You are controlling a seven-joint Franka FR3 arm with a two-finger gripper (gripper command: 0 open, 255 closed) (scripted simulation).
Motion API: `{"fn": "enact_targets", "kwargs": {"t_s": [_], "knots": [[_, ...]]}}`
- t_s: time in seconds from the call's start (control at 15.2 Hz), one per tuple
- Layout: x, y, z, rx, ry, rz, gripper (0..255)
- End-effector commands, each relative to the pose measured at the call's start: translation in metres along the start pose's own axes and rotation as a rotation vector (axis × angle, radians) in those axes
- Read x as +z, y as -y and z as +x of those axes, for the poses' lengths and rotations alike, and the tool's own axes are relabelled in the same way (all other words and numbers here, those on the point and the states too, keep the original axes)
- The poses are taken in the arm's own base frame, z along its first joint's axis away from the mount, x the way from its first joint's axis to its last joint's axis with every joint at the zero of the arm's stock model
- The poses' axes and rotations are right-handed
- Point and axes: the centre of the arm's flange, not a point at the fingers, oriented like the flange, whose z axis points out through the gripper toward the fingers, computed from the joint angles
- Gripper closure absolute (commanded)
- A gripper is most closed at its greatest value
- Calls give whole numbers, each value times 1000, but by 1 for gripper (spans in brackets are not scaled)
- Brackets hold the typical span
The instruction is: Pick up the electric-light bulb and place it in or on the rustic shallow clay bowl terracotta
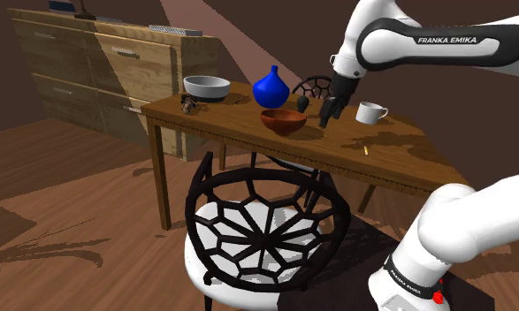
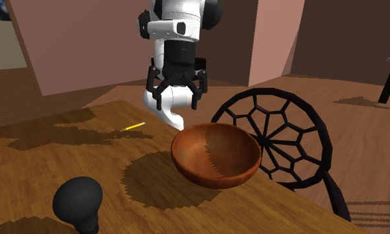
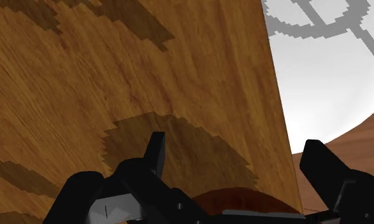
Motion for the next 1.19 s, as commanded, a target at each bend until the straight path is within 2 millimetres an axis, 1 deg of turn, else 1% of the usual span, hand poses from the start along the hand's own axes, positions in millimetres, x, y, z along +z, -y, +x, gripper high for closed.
{"fn": "enact_targets", "kwargs": {"t_s": [0.0, 1.12], "knots": [[5, -22, 14, -2, -18, 9, 0], [34, -191, 152, -19, -162, 95, 0]]}}
